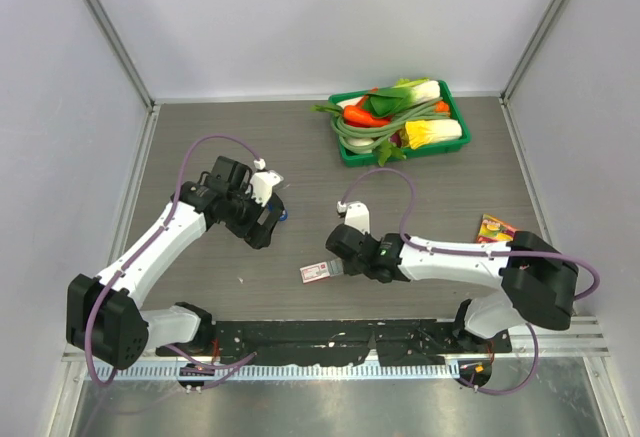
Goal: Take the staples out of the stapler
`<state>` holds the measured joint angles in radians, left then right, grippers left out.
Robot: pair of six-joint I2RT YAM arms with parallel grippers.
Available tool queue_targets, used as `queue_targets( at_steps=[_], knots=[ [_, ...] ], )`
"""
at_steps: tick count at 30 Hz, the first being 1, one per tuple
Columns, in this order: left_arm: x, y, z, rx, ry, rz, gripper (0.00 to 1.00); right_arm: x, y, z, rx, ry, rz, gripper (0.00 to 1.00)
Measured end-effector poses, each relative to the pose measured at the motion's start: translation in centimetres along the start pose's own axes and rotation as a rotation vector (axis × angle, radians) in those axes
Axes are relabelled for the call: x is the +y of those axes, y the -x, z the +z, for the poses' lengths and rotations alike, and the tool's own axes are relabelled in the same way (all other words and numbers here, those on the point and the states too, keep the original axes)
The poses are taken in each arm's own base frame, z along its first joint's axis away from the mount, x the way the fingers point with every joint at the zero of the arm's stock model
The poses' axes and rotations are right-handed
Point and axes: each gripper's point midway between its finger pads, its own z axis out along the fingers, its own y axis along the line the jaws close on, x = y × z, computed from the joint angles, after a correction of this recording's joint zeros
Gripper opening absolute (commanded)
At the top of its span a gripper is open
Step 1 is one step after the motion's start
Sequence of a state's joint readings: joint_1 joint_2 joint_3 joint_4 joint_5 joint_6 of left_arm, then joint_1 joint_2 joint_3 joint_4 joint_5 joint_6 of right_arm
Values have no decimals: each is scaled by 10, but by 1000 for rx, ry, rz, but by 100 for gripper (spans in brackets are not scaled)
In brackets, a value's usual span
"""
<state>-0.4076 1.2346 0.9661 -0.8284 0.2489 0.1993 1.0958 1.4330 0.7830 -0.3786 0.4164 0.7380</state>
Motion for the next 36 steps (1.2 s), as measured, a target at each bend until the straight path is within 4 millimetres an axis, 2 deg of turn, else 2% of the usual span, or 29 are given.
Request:
queue_targets(
  at_steps=[8, 18, 36],
  knots=[
    [0, -2, 1, 6, 2, -1, 85, 20, 7, -5, -33, 38, -3, 6],
    [0, -2, 1, 6, 2, -1, 85, 14, -4, 10, -15, -20, -32, 6],
    [0, -2, 1, 4, 2, 0, 85, 10, 0, 13, -50, -52, -57, 6]
  ],
)
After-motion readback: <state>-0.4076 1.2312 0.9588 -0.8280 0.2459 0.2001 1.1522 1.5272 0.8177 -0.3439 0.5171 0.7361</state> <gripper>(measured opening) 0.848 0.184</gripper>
